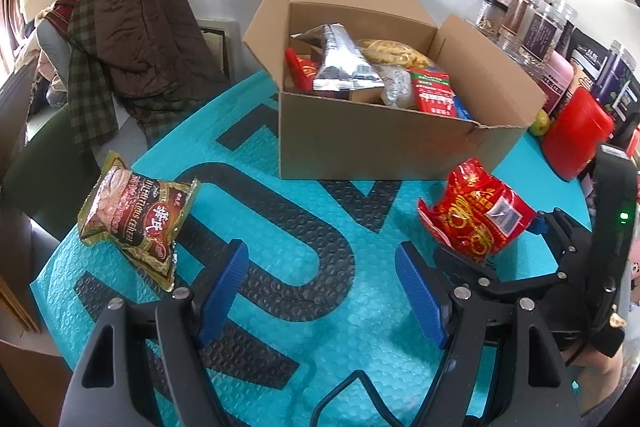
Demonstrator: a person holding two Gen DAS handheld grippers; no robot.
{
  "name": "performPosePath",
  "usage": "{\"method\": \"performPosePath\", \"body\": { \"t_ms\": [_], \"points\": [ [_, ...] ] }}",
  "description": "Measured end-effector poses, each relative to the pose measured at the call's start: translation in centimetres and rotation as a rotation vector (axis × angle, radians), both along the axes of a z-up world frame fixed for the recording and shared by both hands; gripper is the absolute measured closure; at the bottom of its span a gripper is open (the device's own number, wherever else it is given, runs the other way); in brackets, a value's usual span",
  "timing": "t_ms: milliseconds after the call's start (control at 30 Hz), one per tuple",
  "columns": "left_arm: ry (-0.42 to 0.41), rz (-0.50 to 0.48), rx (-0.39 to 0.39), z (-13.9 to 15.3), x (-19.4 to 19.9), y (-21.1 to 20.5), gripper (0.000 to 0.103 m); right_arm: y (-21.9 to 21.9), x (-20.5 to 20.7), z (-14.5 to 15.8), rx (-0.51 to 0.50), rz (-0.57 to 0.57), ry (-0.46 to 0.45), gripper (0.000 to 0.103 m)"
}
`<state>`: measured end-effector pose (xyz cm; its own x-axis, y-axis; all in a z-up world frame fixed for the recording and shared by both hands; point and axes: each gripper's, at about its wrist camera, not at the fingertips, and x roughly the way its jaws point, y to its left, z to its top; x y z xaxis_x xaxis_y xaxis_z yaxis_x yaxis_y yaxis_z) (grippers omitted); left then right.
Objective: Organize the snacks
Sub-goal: 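Grasp the red snack bag with the right tool while the left tool grasps the cereal bag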
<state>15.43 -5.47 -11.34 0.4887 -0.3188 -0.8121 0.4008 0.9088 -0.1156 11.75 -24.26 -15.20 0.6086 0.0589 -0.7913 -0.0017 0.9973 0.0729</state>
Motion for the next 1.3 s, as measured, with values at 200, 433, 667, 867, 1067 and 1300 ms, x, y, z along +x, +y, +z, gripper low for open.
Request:
{"method": "performPosePath", "body": {
  "t_ms": [200,433,667,867,1067,1300],
  "points": [
    [-0.007,0.022,-0.004,0.0,0.4,0.8,0.027,0.4,0.2,-0.3,0.014,0.016,0.009,0.049],
    [-0.029,0.075,-0.008,0.6,0.3,3.3,0.027,2.4,-0.6,0.5,0.026,0.060,0.005,0.054],
    [-0.058,0.165,-0.002,1.4,0.9,6.9,0.027,5.7,-0.6,2.3,0.059,0.145,-0.021,0.054],
    [-0.076,0.216,0.017,1.3,2.5,9.7,0.027,8.2,1.0,2.9,0.091,0.197,-0.026,0.054],
    [-0.037,0.227,0.020,-0.1,4.9,11.4,0.027,10.3,2.7,2.5,0.087,0.236,-0.008,0.054],
    [0.061,0.174,-0.007,-2.6,8.3,12.0,0.027,11.1,4.4,1.7,0.095,0.263,0.011,0.054]
  ]
}}
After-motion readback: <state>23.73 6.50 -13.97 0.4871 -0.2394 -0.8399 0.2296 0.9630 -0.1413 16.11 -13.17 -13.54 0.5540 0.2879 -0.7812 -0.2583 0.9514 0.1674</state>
